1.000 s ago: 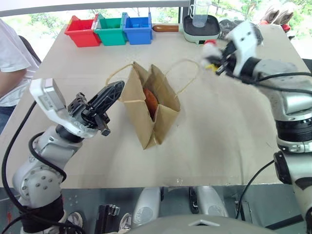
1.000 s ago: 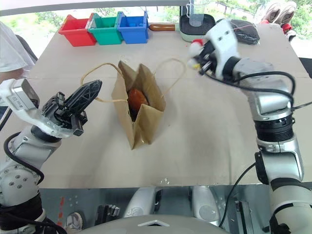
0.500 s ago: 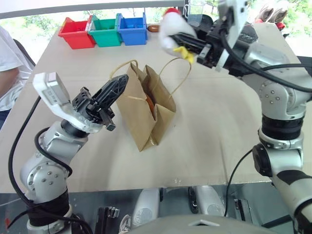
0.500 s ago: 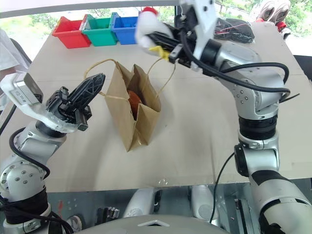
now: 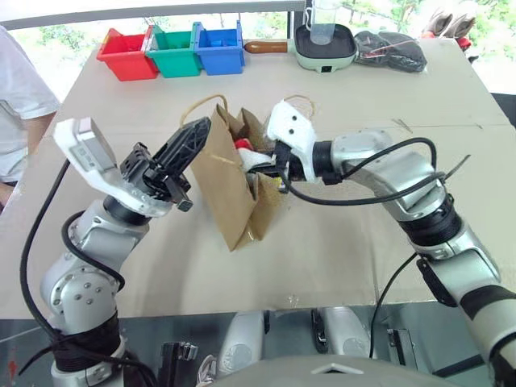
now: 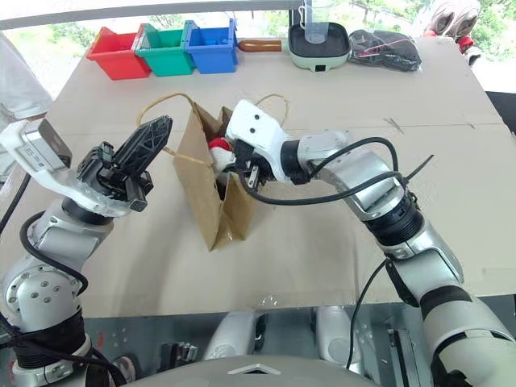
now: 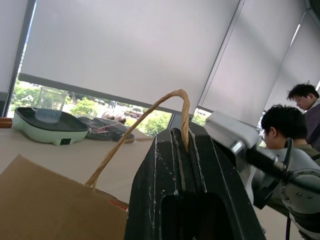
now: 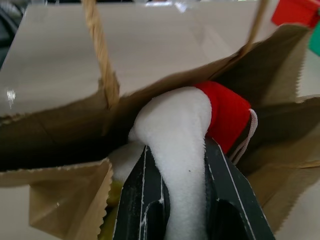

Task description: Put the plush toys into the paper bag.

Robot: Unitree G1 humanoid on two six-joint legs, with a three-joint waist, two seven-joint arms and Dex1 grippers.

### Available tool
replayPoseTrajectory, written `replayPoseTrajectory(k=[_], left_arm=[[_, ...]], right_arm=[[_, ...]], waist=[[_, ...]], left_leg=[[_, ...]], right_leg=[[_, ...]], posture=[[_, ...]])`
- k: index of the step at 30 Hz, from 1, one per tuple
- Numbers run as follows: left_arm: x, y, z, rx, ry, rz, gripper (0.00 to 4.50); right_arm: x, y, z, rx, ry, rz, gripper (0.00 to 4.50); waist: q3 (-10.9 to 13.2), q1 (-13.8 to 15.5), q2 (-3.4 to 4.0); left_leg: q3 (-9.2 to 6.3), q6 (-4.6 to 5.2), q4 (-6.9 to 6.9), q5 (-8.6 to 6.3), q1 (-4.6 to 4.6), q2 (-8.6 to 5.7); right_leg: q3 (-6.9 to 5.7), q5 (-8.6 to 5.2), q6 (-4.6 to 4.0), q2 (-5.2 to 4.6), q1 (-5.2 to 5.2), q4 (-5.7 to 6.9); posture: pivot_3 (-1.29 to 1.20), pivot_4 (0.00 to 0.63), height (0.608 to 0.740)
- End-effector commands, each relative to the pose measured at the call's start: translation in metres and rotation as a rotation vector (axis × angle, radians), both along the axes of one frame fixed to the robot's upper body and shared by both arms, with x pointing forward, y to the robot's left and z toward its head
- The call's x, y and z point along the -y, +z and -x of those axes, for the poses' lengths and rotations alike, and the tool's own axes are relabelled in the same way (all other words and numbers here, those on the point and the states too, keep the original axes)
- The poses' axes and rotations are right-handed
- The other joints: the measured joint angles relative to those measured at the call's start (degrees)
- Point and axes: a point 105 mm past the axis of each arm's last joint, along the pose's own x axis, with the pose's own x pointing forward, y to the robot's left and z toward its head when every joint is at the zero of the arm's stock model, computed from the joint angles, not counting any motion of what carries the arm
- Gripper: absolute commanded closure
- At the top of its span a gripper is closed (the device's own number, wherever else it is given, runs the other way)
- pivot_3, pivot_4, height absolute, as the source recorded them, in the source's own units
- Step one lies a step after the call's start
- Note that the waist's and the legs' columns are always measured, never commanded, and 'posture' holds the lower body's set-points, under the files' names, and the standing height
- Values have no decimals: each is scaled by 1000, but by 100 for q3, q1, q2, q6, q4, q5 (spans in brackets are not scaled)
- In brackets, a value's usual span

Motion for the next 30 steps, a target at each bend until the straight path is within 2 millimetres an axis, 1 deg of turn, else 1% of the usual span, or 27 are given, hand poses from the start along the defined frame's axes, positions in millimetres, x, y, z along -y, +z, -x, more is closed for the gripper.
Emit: replayPoseTrajectory(k=[1, 4, 6, 7, 8, 9, 11, 12, 15, 19, 21, 23, 24, 26, 29, 30], left_arm=[[5, 6, 10, 50, -26, 0, 4500], [6, -1, 12, 35, -35, -11, 4500], [6, -4, 13, 28, -32, -13, 4500], [5, -4, 13, 27, -26, -14, 4500], [4, -5, 13, 27, -18, -13, 4500], [3, -5, 13, 27, -11, -13, 4500], [1, -5, 13, 29, 2, -15, 4500], [0, -5, 13, 30, 8, -16, 4500], [-3, -6, 14, 30, 29, -14, 4500], [-5, -7, 13, 30, 40, -12, 4500], [-5, -8, 12, 28, 43, -12, 4500], [-4, -7, 9, 29, 37, -10, 4500], [-2, -6, 7, 33, 27, -8, 4500], [1, -3, 4, 43, 9, -3, 4500], [6, 7, 0, 75, -14, 5, 4500], [7, 9, -1, 82, -19, 6, 4500]], right_arm=[[-11, 9, -1, 77, 60, 13, 4448], [-20, 6, 1, 89, 145, 51, 4448], [-23, 4, 5, 80, 193, 60, 3509], [-23, 4, 5, 84, 201, 61, 3338], [-21, 5, 4, 95, 199, 62, 2685], [-19, 6, 4, 106, 194, 61, 2425], [-9, 12, 4, 113, 186, 53, 1560], [-2, 19, 2, 116, 159, 28, 1560], [31, 49, -6, 108, 13, -89, 1560], [68, 71, -12, 78, -190, -227, 1560], [79, 79, -4, 54, -218, -297, 1560], [80, 78, 6, 41, -203, -309, 1560], [78, 73, 7, 45, -210, -285, 1560], [74, 62, 6, 61, -221, -231, 1560], [71, 46, 1, 61, -217, -163, 1560], [70, 41, 2, 57, -203, -144, 1072]], waist=[[0, 1, 0], [0, -14, -1], [0, -5, -1], [0, -4, -1], [0, -1, 0], [0, 2, 0], [0, 12, -1], [0, 21, -1], [0, 34, -1], [0, 44, -1], [0, 43, -1], [1, 28, 1], [1, 16, 1], [1, 5, 1], [1, 8, 1], [1, 16, 1]], left_leg=[[0, -2, 0, 1, 0, 0], [1, -3, -1, 2, 1, 0], [-1, -3, -1, 2, 2, 1], [-4, -3, -1, 2, 2, 1], [-4, -3, -2, 2, 2, 1], [-4, -3, -1, 2, 1, 1], [-4, -3, -1, 2, 1, 0], [-5, -3, -1, 1, 1, 0], [-7, 1, 0, -1, -4, -4], [-12, 4, -3, -3, -4, -4], [-12, 4, -5, -3, -5, -4], [-10, 6, -6, -4, -4, -3], [-7, 7, -7, -5, -3, -2], [-5, 8, -7, -5, 0, -2], [-3, 8, -5, -5, 2, -3], [-3, 8, -3, -5, 1, -3]], right_leg=[[0, 0, 0, 0, 0, 0], [2, 0, 0, 0, 0, 1], [1, 0, 0, 2, 0, 0], [-2, 0, 0, 1, 0, -1], [-1, 0, 0, 0, 0, -1], [-2, 0, 0, -1, 0, -1], [-2, 0, 0, -3, 0, -1], [-3, 0, 0, -4, 1, -1], [-4, 0, 0, -12, 1, -3], [-3, 0, 0, -15, 1, -3], [-3, 0, 0, -15, 1, -6], [-1, 0, -1, -15, 1, -5], [2, 0, 0, -15, 0, -4], [0, 0, 0, -10, 1, -1], [-2, 0, 0, 0, 2, 0], [-3, 0, 0, 1, 2, 0]], posture=[[0, 150, 740], [0, 150, 740], [0, 150, 740], [0, 150, 740], [0, 150, 740], [0, 150, 740], [0, 150, 740], [0, 150, 740], [0, 150, 740], [0, 150, 740], [0, 150, 740], [0, 150, 740], [0, 150, 740], [0, 150, 740], [0, 150, 740], [0, 150, 740]])
